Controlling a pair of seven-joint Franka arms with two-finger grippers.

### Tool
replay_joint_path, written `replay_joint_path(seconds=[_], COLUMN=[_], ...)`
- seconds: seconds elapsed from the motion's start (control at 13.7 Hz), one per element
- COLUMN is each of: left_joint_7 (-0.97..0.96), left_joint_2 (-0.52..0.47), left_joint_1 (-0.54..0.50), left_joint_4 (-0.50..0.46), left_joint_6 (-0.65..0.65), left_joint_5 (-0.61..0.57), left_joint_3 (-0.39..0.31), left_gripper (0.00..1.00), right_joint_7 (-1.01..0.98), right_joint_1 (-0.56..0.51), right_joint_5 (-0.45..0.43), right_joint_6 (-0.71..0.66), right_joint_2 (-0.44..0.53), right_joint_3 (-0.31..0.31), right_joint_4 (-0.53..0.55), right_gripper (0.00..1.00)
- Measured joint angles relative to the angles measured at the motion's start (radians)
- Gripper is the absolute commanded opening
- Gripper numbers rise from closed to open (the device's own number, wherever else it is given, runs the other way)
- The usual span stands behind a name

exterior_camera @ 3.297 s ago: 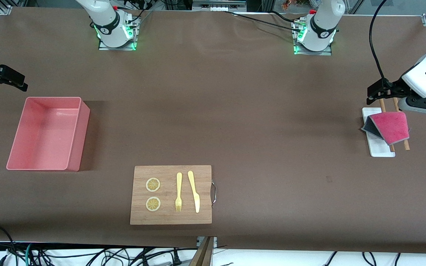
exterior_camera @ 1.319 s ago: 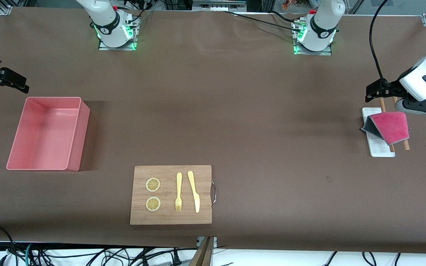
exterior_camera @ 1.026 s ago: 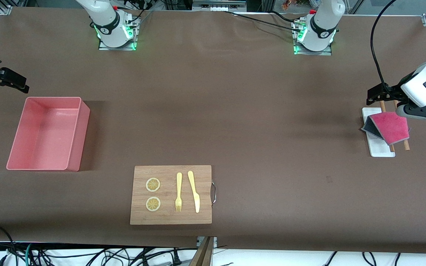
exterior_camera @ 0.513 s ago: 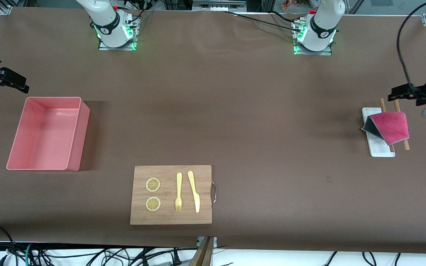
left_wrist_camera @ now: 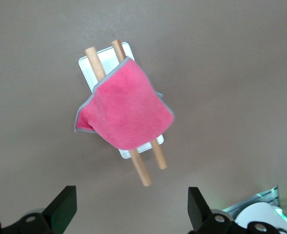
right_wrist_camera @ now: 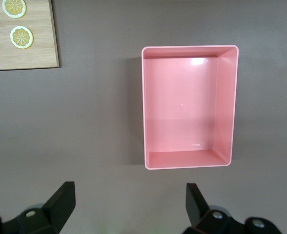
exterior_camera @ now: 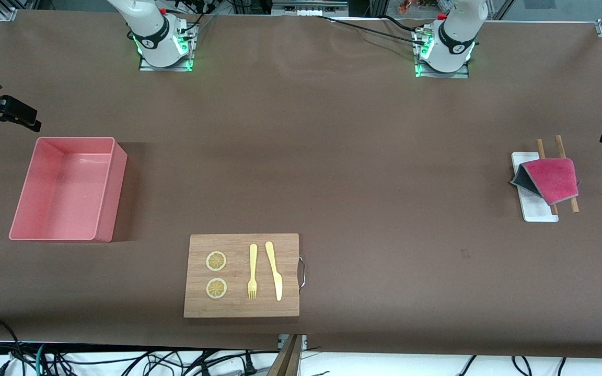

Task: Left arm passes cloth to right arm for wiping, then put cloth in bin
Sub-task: 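Lower the left gripper and grasp the pink cloth edge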

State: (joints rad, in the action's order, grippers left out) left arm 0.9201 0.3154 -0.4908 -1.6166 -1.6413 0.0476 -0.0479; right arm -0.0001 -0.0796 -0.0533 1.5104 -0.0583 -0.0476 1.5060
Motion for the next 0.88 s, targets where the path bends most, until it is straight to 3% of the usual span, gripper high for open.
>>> replay_joint_path(seconds=[0.37,0.59,0.88], left_joint_7=[0.108,0.110,0.109], left_joint_2=[0.204,0.315,0.423], left_joint_1=[-0.198,-0.223,-0.225], left_joint_4=[0.026,0.121,0.196], left_joint_6=[-0.026,-0.029,-0.049], left_joint_5=[0.251,0.315,0.368], left_joint_3=[0.000,0.003,0.008], left_gripper=[1.00,0.97,0.82], right_joint_7=[0.000,0.000,0.000], right_joint_1=[0.000,0.000,-0.001], right_joint_5=[0.000,0.000,0.000], right_joint_6=[0.006,0.007,0.007], right_joint_2=[0.000,0.000,0.000], right_joint_3=[0.000,0.000,0.000], right_joint_4=[0.000,0.000,0.000], right_gripper=[1.00,1.00,1.00])
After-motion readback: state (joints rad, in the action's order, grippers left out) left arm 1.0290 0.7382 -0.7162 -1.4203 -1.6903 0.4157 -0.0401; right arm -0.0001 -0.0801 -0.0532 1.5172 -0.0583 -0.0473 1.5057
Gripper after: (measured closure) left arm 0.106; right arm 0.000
